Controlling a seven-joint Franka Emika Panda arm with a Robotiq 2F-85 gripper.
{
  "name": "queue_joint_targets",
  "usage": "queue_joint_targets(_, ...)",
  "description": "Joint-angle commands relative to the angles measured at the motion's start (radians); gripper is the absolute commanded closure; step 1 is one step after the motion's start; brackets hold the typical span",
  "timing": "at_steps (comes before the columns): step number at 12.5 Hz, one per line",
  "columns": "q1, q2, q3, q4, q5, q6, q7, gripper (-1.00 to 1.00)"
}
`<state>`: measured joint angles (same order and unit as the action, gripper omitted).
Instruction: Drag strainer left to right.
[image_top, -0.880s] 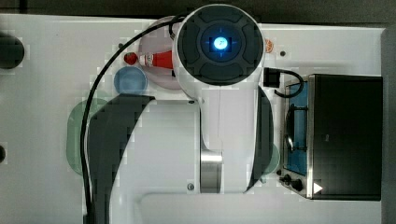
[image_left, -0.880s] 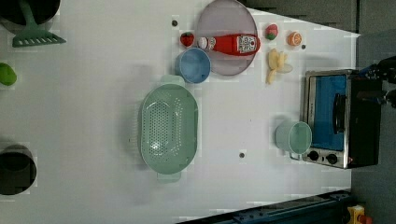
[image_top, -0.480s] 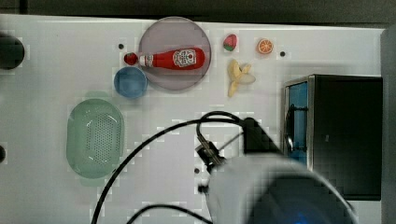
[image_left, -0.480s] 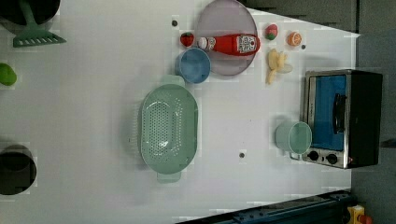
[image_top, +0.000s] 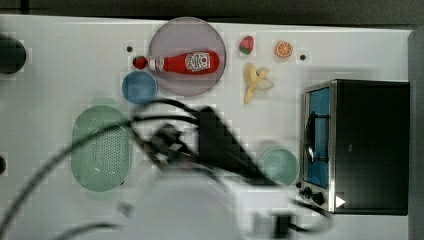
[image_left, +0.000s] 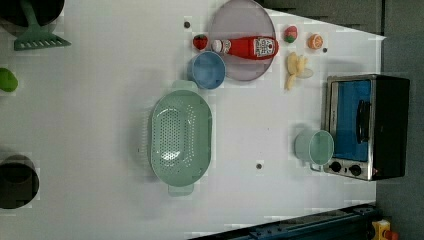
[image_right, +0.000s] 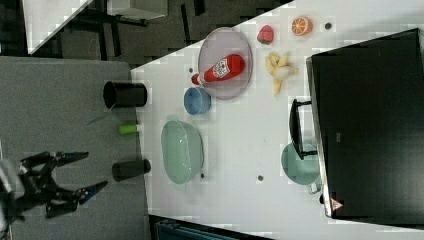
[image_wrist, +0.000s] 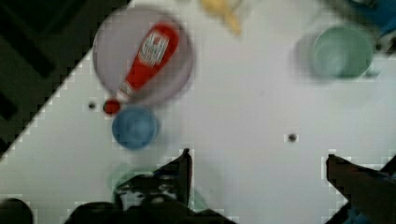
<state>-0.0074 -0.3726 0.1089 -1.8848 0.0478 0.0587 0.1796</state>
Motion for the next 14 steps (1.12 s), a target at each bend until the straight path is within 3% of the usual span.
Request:
queue_joint_targets(1,0.046,0.187,0.191,-0.062,0.005,0.059,0.352,-1.0)
queue_joint_targets(7,0.052,0.467,0.433,-0.094,-0.001,0.325,0.999,-1.0)
queue_joint_targets(14,0.055,0.716,0.445,-0.279,-0.057,0.813,1.065,-1.0)
